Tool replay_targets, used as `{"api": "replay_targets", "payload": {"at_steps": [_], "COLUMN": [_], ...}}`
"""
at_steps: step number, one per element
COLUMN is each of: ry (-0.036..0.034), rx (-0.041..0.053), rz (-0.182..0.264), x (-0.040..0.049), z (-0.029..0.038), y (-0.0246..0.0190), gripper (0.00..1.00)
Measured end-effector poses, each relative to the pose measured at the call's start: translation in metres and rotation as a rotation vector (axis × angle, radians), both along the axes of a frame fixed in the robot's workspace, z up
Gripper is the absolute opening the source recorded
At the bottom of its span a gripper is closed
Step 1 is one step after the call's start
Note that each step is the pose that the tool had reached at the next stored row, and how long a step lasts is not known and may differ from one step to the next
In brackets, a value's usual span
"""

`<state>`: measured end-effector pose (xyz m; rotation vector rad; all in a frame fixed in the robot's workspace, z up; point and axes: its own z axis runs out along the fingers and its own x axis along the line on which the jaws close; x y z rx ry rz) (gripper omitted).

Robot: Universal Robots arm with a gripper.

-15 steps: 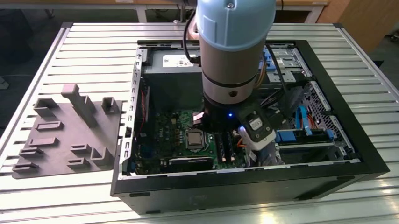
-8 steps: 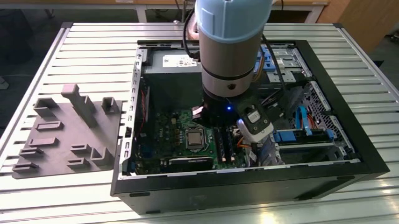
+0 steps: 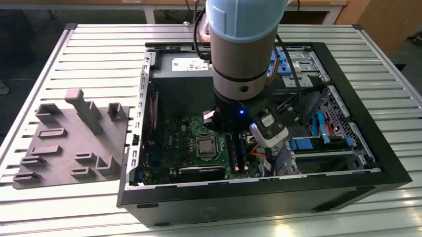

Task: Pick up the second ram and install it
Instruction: 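Press down the second ram until it locks into place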

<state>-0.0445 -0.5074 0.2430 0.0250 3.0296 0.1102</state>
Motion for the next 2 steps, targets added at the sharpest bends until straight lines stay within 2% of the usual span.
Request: {"api": "replay_targets", "payload": {"at_steps": [2], "ry": [0.0000], "rx": [0.0000], "rz": [0.000], "x": [0.0000], "z": [0.0000], "y": [0.0000], "gripper": [0.11]}}
